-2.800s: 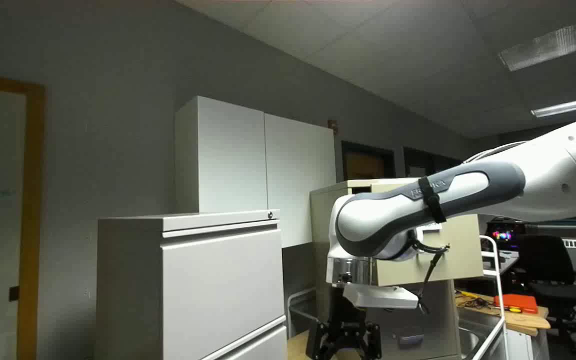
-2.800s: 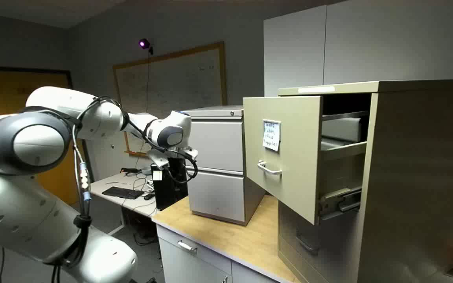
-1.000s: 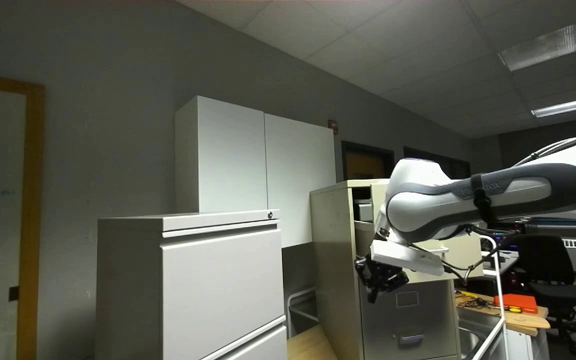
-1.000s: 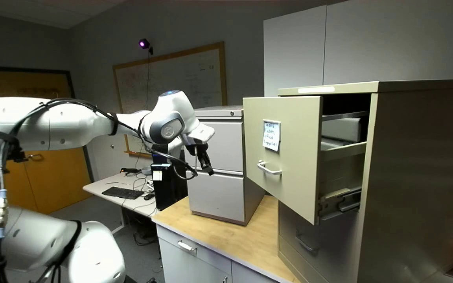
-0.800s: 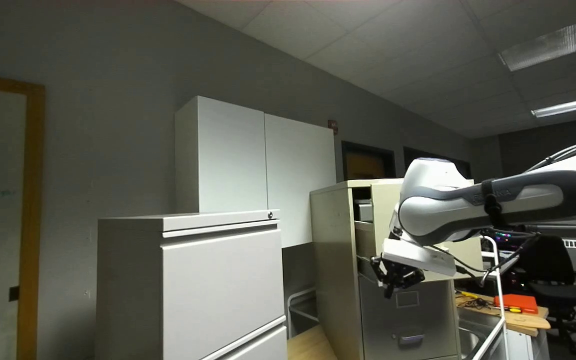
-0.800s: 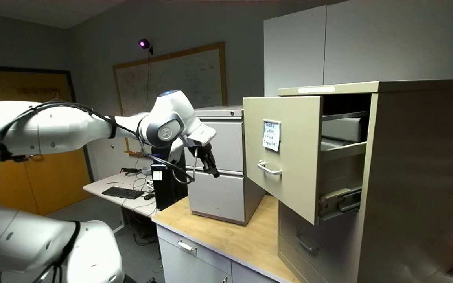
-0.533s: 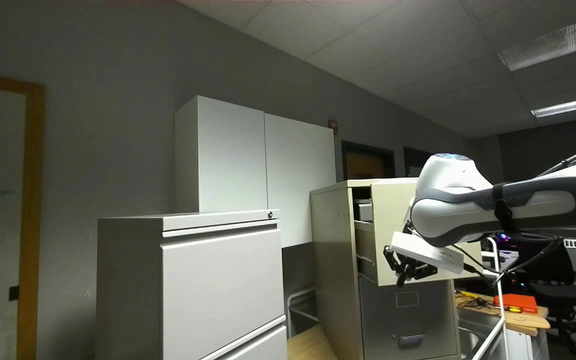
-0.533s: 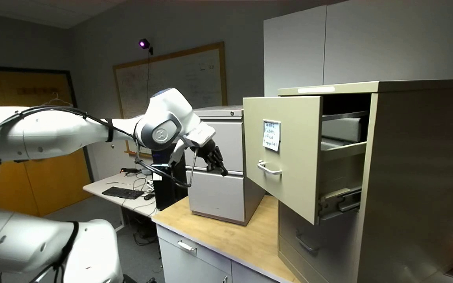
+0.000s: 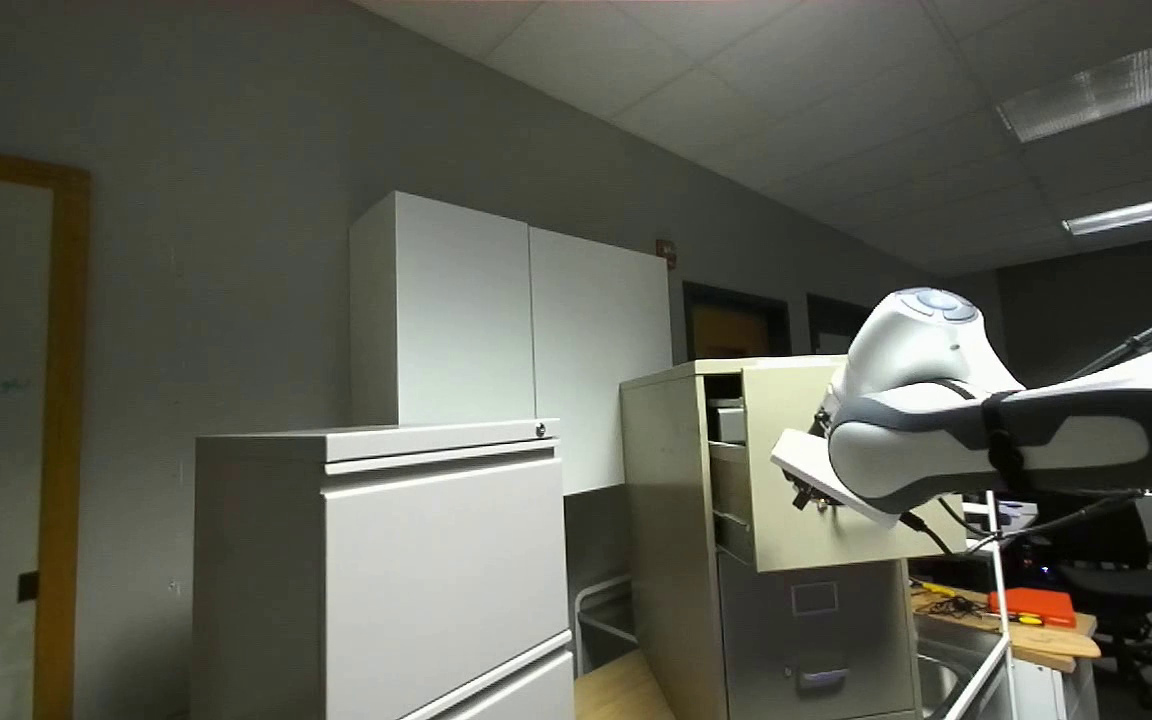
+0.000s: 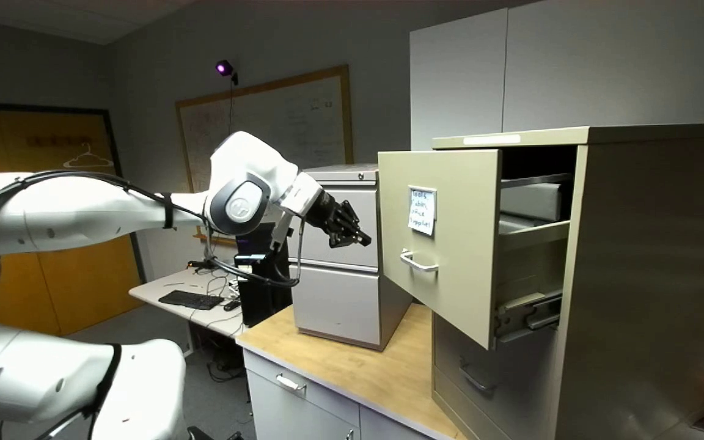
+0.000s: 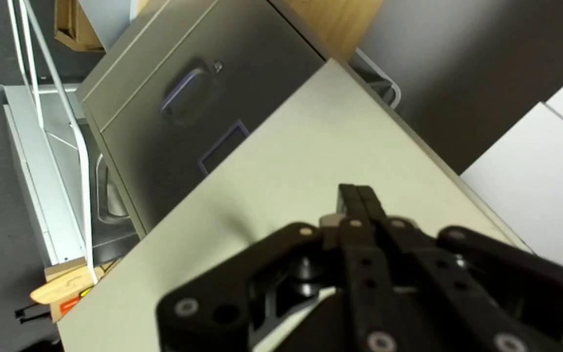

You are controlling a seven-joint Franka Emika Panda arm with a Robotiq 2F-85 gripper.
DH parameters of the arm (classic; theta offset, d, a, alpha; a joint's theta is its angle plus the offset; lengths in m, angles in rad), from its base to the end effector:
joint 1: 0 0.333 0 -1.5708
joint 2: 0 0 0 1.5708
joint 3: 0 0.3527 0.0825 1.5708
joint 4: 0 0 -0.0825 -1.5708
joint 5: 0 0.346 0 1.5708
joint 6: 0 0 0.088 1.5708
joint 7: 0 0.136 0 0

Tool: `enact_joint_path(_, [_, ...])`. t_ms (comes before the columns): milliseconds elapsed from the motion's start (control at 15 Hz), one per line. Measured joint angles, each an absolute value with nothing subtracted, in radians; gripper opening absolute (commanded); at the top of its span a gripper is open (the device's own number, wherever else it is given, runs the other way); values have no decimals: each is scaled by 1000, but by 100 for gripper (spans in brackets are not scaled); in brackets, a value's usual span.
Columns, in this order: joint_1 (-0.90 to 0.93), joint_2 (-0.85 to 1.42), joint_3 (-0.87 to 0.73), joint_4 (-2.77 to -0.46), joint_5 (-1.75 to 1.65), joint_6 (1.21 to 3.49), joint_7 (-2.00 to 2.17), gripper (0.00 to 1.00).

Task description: Close the top drawer of the beige file cabinet

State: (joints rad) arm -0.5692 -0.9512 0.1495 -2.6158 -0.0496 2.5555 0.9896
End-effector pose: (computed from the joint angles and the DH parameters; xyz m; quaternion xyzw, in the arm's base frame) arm 0.2613 -0.0953 0.6340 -0.6934 0.5755 -0.4322 0.0335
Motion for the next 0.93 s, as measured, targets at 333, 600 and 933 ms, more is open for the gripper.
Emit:
enact_joint_path(333, [-683,-950,230,-2618,-85,2695,1071,0])
enact_joint_path(600, [-739,-939,279,-2618,-85,2795,1078,0])
enact_joint_path(933, [-773,-879,331,-2597,-81,2911,1079,0])
